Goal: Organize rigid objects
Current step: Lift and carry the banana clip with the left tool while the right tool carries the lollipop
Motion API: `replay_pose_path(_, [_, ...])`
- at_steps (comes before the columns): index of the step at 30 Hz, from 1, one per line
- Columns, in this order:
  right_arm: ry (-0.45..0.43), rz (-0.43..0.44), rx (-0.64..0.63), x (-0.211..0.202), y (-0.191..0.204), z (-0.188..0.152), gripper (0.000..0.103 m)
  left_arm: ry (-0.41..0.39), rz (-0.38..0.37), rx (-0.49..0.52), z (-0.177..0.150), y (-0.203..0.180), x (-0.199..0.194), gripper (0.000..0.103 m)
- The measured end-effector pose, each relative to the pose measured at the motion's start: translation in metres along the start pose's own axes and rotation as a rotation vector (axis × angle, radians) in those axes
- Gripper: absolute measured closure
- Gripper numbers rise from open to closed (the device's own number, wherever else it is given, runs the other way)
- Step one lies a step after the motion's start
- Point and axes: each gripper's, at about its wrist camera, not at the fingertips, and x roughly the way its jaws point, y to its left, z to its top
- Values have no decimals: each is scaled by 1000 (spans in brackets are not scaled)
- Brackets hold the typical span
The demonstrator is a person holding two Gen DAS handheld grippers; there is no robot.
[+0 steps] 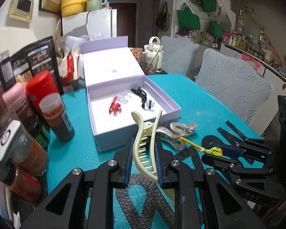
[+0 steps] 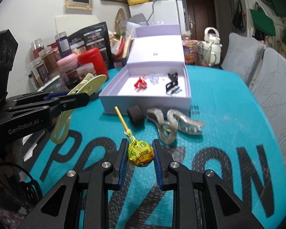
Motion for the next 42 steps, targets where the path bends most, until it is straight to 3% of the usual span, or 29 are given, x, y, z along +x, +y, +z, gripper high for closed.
replay_pose_path(18, [-97,31,-92,-13,3,57,78,-117,10,55,56,4,-11,82])
replay_pose_path(42, [-154,13,-102,19,-27,144,78,-199,-17,71,133,21,43,82])
